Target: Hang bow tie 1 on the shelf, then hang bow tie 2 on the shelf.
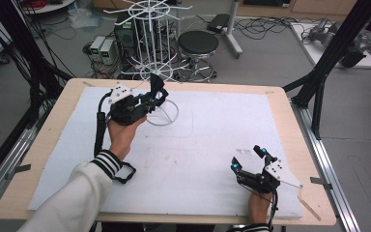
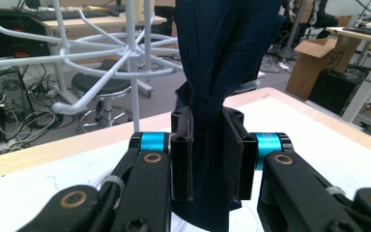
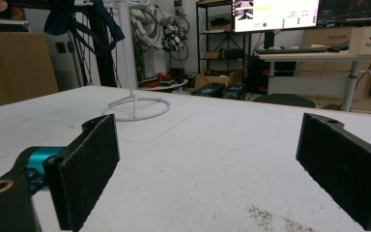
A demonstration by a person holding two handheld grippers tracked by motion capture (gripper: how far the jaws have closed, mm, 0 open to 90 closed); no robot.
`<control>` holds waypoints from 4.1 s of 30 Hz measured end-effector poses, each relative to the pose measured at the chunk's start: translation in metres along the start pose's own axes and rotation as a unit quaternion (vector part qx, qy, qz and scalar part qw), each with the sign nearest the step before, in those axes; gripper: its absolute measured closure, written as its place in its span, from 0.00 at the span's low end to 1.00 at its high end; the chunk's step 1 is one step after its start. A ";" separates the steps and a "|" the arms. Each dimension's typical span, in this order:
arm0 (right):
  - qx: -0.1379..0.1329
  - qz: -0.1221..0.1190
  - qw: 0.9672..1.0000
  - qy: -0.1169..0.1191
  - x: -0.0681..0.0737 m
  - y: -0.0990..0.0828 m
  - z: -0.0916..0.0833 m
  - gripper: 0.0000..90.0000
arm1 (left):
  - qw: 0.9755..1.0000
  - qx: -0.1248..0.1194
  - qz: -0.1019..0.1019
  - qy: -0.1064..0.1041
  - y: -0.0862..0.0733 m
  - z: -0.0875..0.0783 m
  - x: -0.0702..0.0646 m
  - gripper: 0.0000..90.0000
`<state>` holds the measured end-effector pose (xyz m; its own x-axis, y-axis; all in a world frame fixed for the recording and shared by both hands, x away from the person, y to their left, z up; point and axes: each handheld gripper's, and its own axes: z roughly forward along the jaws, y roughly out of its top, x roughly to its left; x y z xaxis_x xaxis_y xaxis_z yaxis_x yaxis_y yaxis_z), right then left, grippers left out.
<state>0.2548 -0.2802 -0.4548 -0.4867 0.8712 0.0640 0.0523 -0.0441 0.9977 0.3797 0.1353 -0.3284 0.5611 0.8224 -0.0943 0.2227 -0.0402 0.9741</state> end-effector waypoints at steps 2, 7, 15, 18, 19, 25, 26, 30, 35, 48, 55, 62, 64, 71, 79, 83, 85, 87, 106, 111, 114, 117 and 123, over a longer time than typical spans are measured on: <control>0.001 0.002 1.000 -0.001 0.000 0.000 0.000 0.08 | 1.000 0.003 -0.001 0.003 -0.002 0.001 0.001 0.84; 0.002 0.003 1.000 0.000 0.000 0.000 0.000 0.08 | 1.000 0.011 -0.003 0.008 -0.006 0.002 0.004 0.84; 0.001 0.002 1.000 0.000 0.000 0.000 0.000 0.08 | 1.000 0.022 -0.005 0.004 -0.011 0.002 0.006 0.83; 0.000 0.001 1.000 0.000 0.000 0.000 0.000 0.08 | 1.000 0.022 -0.004 -0.001 -0.011 0.002 0.006 0.81; 0.001 0.002 1.000 0.000 0.000 0.000 0.000 0.08 | 1.000 0.025 -0.005 -0.006 -0.011 0.003 0.006 0.76; 0.001 0.002 1.000 0.000 0.000 0.000 0.000 0.08 | 0.998 0.041 0.002 -0.037 -0.015 0.003 0.006 0.41; 0.001 0.001 1.000 0.000 0.000 0.000 0.000 0.08 | 0.998 0.041 0.002 -0.039 -0.015 0.002 0.005 0.36; 0.001 0.001 1.000 0.000 0.000 0.000 0.000 0.08 | 0.998 0.033 0.020 -0.048 -0.017 -0.005 0.006 0.27; 0.001 0.001 1.000 -0.001 0.000 0.000 0.000 0.08 | 0.997 0.018 0.029 -0.069 -0.023 -0.019 0.010 0.20; -0.001 0.001 1.000 0.000 0.001 0.000 0.000 0.08 | 0.992 -0.022 0.093 -0.079 -0.029 -0.062 0.013 0.17; -0.003 -0.002 1.000 0.000 0.001 0.000 -0.001 0.08 | 0.987 -0.043 0.121 -0.095 -0.038 -0.084 0.025 0.17; -0.002 0.000 1.000 0.000 0.000 0.000 0.000 0.08 | 0.988 -0.051 0.110 -0.099 -0.044 -0.099 0.045 0.17; -0.003 -0.002 1.000 0.000 0.000 0.000 0.000 0.08 | 0.988 -0.051 0.107 -0.094 -0.047 -0.104 0.049 0.17; 0.000 0.001 1.000 0.000 0.000 0.000 0.000 0.08 | 0.991 -0.065 0.100 -0.065 -0.058 -0.124 0.062 0.17; -0.001 0.000 1.000 0.000 0.000 0.000 0.000 0.08 | 0.992 -0.076 0.094 -0.043 -0.066 -0.138 0.076 0.17; 0.000 0.000 1.000 0.001 0.001 0.000 0.000 0.08 | 0.992 -0.078 0.090 -0.041 -0.068 -0.138 0.081 0.17; -0.001 0.000 1.000 0.001 0.000 0.000 0.000 0.08 | 0.992 -0.078 0.090 -0.039 -0.068 -0.139 0.081 0.17; 0.000 -0.001 1.000 0.000 0.001 0.000 -0.001 0.08 | 0.992 -0.080 0.092 -0.040 -0.068 -0.140 0.081 0.17; -0.002 0.000 1.000 0.001 0.000 0.000 -0.001 0.08 | 0.993 -0.047 0.107 -0.032 -0.067 -0.137 0.079 0.17; -0.001 0.001 1.000 0.001 0.000 0.000 0.000 0.08 | 0.993 -0.019 0.114 -0.015 -0.068 -0.139 0.079 0.17; 0.000 0.002 1.000 0.001 0.000 0.000 0.000 0.08 | 0.993 -0.009 0.116 -0.016 -0.068 -0.140 0.079 0.17; -0.001 -0.001 1.000 0.002 0.000 0.000 0.000 0.08 | 0.993 0.001 0.118 -0.019 -0.067 -0.142 0.081 0.17; 0.000 0.000 1.000 0.002 0.000 0.000 0.000 0.08 | 0.993 0.025 0.116 -0.028 -0.062 -0.145 0.083 0.17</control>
<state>0.2543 -0.2800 -0.4549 -0.4897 0.8695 0.0650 0.0519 -0.0453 0.9976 0.2968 0.2882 -0.3672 0.6446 0.7551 0.1194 0.1198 -0.2541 0.9597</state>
